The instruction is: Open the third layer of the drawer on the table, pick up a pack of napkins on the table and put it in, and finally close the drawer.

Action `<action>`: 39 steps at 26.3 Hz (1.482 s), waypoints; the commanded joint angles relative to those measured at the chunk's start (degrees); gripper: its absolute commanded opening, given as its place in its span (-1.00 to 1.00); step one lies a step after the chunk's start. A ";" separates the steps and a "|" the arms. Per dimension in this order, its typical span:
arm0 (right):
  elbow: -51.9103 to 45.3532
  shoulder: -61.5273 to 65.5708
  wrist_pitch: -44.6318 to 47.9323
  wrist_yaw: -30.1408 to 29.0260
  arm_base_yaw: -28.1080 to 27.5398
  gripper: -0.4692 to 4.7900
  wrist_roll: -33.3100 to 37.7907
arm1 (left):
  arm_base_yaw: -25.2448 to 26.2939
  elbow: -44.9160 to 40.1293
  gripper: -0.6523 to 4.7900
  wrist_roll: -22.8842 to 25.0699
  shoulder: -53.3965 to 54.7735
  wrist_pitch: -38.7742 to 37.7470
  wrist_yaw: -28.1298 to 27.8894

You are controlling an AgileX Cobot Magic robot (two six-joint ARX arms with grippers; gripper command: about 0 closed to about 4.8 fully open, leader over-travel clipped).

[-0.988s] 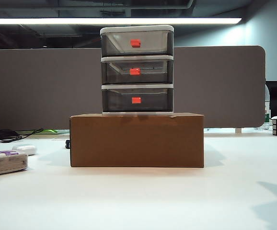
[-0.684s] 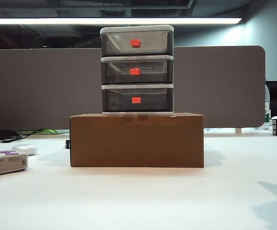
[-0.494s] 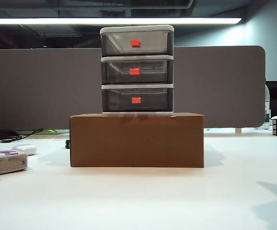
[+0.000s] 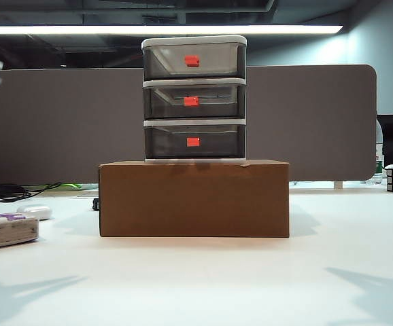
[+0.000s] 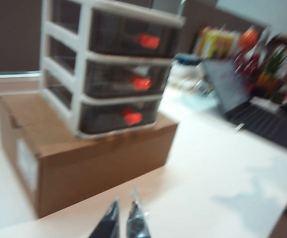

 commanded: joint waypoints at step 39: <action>10.84 13.40 -0.83 6.75 13.75 -0.84 6.95 | -42.25 14.14 -0.76 5.55 66.49 46.01 -51.74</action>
